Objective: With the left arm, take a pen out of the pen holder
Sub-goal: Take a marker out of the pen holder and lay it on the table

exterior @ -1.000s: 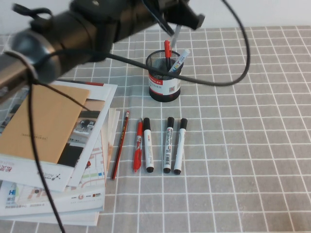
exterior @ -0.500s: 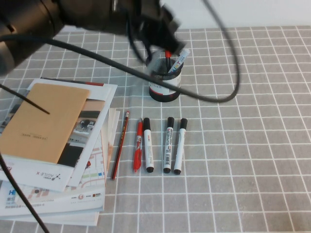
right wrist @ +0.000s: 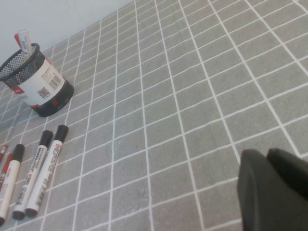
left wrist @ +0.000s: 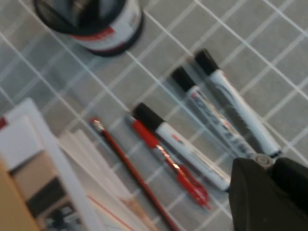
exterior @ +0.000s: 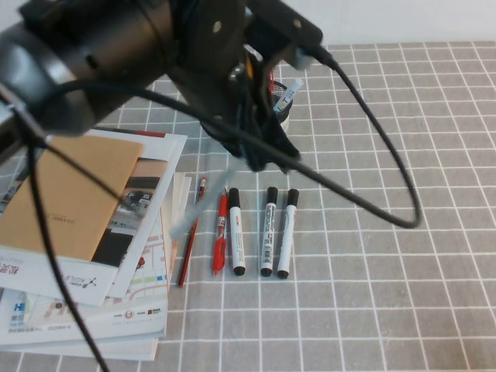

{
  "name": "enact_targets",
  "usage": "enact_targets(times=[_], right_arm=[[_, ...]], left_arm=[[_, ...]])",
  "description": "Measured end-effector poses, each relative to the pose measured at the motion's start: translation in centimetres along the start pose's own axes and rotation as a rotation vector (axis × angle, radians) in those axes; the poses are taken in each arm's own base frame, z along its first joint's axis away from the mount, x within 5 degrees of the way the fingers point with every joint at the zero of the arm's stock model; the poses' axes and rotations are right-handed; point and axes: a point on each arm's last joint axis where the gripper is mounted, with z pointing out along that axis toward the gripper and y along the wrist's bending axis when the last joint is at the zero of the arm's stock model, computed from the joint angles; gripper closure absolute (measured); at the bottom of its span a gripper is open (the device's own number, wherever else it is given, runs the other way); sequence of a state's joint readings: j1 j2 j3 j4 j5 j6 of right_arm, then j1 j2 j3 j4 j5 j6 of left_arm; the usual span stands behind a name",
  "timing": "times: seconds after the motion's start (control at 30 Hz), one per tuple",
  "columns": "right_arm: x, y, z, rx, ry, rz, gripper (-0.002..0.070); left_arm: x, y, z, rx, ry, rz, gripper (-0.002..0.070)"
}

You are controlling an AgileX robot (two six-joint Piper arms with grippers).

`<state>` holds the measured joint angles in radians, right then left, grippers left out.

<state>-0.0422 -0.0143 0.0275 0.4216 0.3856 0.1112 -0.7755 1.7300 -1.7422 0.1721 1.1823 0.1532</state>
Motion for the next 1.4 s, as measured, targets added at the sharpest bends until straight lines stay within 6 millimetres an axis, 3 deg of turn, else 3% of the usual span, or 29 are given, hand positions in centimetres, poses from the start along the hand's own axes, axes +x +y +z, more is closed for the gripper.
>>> enact_targets(times=[0.27,0.53,0.7,0.97,1.4], right_arm=[[0.0,0.0,0.0,0.000,0.000,0.000,0.0689],[0.0,0.0,0.0,0.000,0.000,0.000,0.0689],[0.0,0.0,0.0,0.000,0.000,0.000,0.0689],[0.0,0.0,0.0,0.000,0.000,0.000,0.0689],[0.0,0.0,0.0,0.000,0.000,0.000,0.0689]], left_arm=[[-1.0,-2.5,3.4,0.243,0.077,-0.088,0.0641],[-2.0,-4.1,11.0,0.313,0.107,-0.251,0.0641],[-2.2,-3.4,15.0,0.383,0.092,-0.438,0.0641],[-2.3,0.6,16.6,0.390,-0.038,-0.632,0.0641],[-1.6,0.8,19.2,0.393,0.002,-0.670,0.0641]])
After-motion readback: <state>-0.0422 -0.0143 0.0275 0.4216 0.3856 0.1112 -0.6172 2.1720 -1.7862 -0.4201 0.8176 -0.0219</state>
